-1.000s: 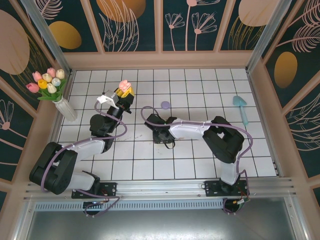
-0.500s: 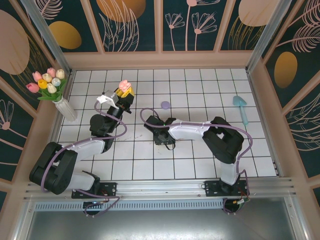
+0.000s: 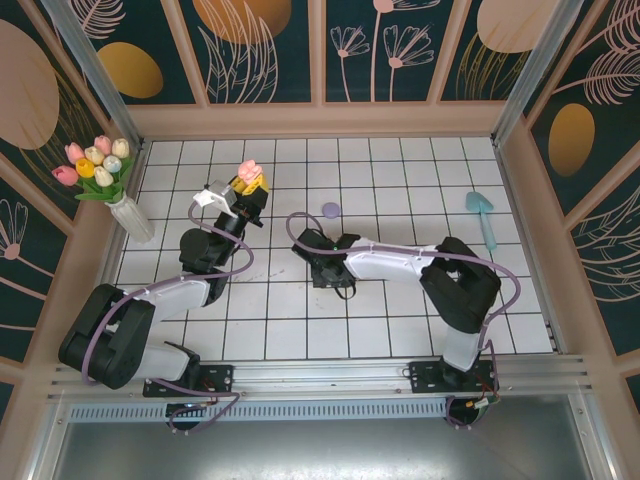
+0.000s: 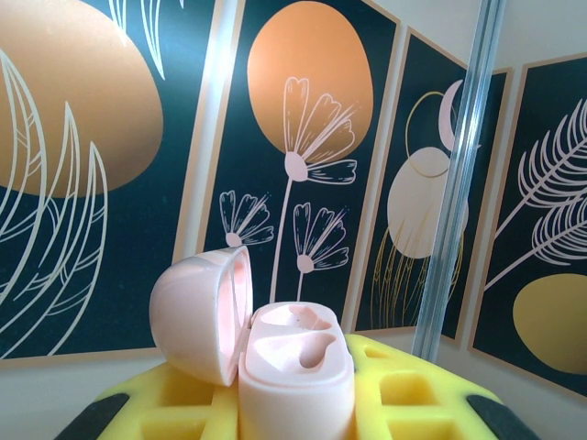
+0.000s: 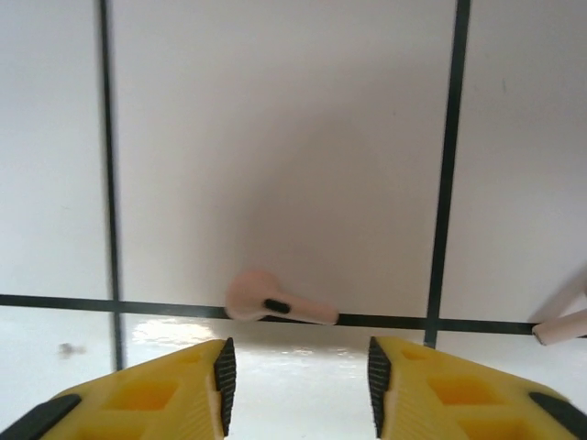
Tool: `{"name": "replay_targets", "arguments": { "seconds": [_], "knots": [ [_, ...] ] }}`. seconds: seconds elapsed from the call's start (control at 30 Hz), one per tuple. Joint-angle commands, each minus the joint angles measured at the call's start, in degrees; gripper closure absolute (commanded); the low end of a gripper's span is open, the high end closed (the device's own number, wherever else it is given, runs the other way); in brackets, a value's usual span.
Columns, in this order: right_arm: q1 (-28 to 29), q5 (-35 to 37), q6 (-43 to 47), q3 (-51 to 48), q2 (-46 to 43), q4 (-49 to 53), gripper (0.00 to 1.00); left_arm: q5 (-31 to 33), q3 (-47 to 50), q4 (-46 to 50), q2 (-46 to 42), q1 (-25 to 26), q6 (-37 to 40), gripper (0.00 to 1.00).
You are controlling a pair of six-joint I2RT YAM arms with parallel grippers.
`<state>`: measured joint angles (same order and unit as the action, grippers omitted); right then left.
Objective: Insert the wireless bluetooth earbuds into the charging case
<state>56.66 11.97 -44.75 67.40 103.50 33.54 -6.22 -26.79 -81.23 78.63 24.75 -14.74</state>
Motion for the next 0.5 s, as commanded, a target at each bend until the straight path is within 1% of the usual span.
{"name": "replay_targets", "arguments": {
  "seconds": [0.0,0.1,0.23,0.3,0.47],
  "knots": [
    [-0.33,0.8,-1.15,2.66,-1.48,1.5,0.53,-0.93,-1.21,-3.4,-0.1,-0.32,-0.91,1.0],
    [-0.59,2.12,2.31,2.75,-0.45,1.22,0.52,-1.03,-1.39,-3.33,-0.04,-0.32,-0.86,1.0],
    [-0.63,2.21,11.13,0.3,-0.9,-3.23,0.53,-0.99,-1.43,-3.39,-0.01,-0.32,-0.81,1.0],
    [-0.92,0.8,15.79,-0.91,-1.37,-5.41,0.53,-1.03,-1.52,-3.32,-0.05,-0.32,-0.79,1.0],
    [-2.76,-3.13,20.6,-1.73,-1.38,-7.1,0.53,-1.08,-1.78,-3.34,0.13,-0.32,-0.9,1.0]
  ]
}}
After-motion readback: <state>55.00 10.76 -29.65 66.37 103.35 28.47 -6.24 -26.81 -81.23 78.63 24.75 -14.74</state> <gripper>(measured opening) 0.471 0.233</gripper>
